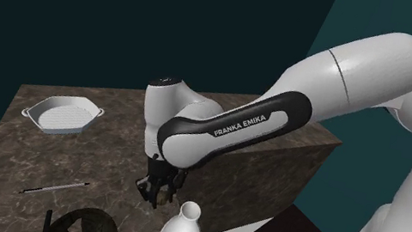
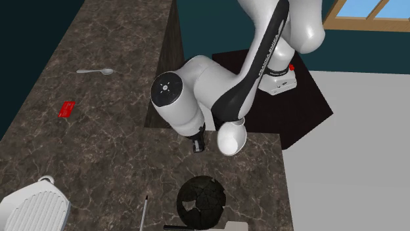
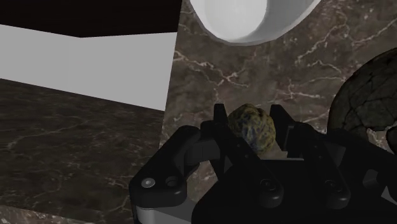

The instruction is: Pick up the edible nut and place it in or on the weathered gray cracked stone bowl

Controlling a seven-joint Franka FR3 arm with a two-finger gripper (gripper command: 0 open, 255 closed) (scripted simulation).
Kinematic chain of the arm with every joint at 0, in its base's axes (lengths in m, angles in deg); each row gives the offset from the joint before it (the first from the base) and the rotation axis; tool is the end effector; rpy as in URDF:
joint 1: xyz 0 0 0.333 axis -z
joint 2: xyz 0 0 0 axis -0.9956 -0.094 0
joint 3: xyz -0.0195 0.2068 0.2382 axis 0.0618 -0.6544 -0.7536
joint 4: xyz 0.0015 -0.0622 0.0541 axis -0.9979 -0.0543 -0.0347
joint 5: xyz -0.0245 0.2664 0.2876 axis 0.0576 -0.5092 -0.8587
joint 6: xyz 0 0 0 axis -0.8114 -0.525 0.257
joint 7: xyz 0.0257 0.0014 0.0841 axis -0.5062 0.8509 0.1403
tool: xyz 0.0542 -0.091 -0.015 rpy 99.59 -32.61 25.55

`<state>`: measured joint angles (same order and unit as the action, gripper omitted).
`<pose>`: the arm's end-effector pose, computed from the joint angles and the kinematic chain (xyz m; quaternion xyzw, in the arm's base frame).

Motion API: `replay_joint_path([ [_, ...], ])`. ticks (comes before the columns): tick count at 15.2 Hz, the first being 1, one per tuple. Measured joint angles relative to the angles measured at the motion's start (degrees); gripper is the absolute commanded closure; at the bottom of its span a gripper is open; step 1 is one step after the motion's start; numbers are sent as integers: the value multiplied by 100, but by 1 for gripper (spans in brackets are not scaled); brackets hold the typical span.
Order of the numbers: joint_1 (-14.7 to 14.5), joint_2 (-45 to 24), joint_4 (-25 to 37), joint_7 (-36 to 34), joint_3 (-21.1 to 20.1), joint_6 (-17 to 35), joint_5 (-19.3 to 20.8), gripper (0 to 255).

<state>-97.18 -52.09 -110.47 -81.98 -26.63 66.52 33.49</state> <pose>0.4447 0.3223 0.3203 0.9947 -0.0357 -0.0942 0.0207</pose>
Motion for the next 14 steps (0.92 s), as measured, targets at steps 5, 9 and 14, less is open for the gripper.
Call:
replay_joint_path([
  [5,-331,-609,872,-501,-90,-290,224,255],
  [9,-731,-1301,1848,-970,-123,-600,466,255],
  [14,-1305,-2214,3250,-1452,-104,-1101,735,255],
])
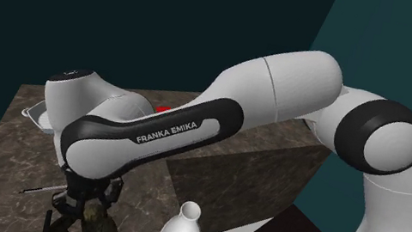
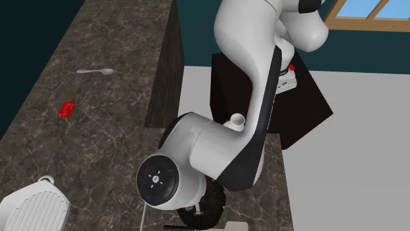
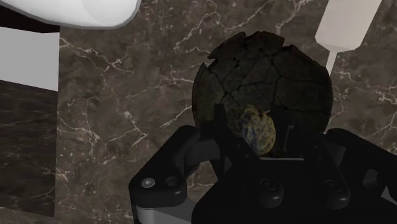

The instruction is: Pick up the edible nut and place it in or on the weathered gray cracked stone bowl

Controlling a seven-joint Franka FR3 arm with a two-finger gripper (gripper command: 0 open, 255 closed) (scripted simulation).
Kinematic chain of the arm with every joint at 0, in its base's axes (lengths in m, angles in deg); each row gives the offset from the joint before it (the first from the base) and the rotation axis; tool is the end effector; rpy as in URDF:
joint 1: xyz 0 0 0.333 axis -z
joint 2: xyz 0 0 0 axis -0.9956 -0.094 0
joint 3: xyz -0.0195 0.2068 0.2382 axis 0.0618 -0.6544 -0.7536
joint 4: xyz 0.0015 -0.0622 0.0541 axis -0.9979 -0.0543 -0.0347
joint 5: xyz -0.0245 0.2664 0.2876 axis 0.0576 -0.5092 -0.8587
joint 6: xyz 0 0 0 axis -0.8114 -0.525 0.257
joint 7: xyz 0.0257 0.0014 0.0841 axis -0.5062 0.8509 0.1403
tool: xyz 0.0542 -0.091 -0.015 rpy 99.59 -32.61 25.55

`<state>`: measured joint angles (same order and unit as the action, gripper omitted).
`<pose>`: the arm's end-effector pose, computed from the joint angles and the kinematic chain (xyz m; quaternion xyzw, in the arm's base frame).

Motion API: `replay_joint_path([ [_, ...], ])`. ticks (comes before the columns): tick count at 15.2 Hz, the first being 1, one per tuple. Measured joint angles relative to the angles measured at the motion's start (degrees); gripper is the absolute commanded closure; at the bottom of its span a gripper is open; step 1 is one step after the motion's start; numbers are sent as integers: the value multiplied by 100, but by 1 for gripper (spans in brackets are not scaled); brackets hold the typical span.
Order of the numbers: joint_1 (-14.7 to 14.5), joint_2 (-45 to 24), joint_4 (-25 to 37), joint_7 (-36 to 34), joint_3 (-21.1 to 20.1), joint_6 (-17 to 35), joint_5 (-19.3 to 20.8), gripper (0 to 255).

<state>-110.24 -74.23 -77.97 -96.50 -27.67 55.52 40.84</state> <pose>0.4712 0.4882 0.3281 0.9947 -0.0347 -0.0944 0.0202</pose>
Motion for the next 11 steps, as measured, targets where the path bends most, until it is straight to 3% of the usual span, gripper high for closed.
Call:
replay_joint_path([
  [3,-307,-523,755,-186,43,-234,130,255],
  [11,-356,-844,656,-203,119,174,229,255],
])
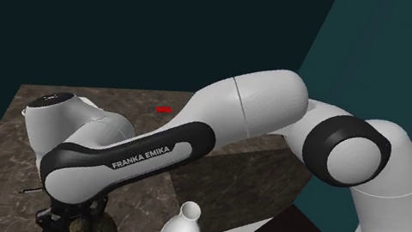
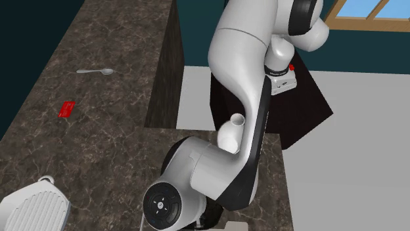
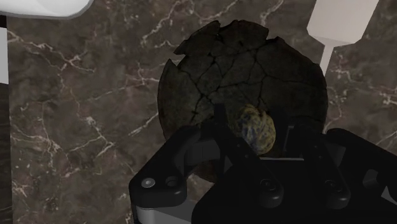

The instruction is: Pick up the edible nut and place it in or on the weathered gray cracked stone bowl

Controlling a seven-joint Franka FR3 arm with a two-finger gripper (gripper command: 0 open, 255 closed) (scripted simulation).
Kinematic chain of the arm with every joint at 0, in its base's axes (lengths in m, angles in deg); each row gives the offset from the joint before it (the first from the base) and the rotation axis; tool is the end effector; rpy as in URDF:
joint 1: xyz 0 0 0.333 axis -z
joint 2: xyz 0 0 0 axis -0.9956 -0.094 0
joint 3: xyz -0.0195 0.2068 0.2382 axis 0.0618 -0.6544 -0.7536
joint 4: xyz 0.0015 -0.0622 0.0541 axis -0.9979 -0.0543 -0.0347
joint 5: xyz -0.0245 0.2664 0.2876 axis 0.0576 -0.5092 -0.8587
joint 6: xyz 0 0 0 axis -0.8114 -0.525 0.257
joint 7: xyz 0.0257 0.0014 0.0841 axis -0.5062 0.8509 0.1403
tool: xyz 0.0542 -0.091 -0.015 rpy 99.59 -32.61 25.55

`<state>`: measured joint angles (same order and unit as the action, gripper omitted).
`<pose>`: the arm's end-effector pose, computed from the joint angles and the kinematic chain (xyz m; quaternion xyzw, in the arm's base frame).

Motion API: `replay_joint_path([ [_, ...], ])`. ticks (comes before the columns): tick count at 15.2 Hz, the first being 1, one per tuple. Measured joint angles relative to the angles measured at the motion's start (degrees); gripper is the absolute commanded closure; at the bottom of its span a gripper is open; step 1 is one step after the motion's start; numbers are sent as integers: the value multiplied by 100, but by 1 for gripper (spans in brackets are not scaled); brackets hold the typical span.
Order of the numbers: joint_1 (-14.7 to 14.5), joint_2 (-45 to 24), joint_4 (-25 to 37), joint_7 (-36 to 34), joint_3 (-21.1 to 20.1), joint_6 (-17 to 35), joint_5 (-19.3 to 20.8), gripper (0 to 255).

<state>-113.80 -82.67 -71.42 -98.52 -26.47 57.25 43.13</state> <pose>0.4772 0.5197 0.2800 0.9947 -0.0357 -0.0946 0.0210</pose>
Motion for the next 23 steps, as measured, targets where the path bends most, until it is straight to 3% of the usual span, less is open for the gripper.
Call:
replay_joint_path([
  [11,-27,-180,-79,-12,44,257,56,255],
  [12,-27,-181,-79,-12,44,257,56,0],
  [18,-27,-180,-79,-12,44,257,56,0],
  [23,-19,-10,331,33,-3,-304,-14,0],
])
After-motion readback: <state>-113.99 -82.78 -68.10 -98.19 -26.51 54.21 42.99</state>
